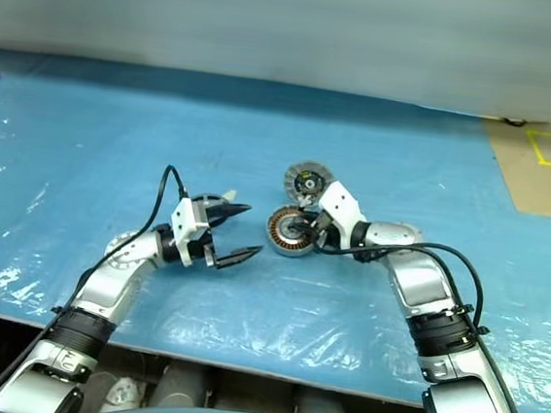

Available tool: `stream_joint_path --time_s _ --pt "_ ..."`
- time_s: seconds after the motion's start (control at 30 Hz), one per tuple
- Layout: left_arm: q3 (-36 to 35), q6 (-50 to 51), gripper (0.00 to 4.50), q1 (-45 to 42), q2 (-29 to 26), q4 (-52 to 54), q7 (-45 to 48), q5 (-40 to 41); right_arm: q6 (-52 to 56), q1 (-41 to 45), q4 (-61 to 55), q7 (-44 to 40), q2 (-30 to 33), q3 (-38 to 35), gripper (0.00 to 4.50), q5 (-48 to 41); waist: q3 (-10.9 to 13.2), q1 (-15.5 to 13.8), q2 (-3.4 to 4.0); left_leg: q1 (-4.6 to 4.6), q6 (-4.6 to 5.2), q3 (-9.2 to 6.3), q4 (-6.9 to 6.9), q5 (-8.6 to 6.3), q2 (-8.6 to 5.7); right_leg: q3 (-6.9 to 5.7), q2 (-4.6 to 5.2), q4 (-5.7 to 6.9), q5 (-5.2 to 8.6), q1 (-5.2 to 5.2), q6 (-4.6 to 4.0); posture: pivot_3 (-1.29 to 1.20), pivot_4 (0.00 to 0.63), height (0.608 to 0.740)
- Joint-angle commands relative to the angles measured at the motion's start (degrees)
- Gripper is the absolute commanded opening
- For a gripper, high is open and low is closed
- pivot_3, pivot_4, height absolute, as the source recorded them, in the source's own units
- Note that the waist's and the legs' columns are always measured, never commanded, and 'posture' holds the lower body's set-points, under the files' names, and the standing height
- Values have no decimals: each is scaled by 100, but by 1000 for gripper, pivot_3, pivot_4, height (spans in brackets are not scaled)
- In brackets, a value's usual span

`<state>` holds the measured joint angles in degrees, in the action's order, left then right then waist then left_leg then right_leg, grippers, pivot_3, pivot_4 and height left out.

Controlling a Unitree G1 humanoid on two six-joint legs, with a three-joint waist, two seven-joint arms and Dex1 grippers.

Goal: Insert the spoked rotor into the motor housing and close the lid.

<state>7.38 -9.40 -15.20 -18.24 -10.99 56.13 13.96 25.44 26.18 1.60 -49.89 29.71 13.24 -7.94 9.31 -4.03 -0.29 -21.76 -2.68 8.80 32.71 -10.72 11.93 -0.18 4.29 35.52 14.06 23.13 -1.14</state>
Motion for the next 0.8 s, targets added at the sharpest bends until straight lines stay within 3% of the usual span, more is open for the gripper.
stream_joint_path --time_s 0.03,0.8 --pt "0 -10 4500 40 -34 249 -29 36 -49 119 -85 -34 -43 19 591 21 0 7 0 1 0 0 0 0 1 0 0 0 0 0 0 0 150 740" --pt "20 -4 4500 168 -45 267 -59 4 -160 -7 -226 -122 -152 230 591 209 0 13 0 7 0 1 2 0 2 4 -1 9 0 0 0 0 150 740"
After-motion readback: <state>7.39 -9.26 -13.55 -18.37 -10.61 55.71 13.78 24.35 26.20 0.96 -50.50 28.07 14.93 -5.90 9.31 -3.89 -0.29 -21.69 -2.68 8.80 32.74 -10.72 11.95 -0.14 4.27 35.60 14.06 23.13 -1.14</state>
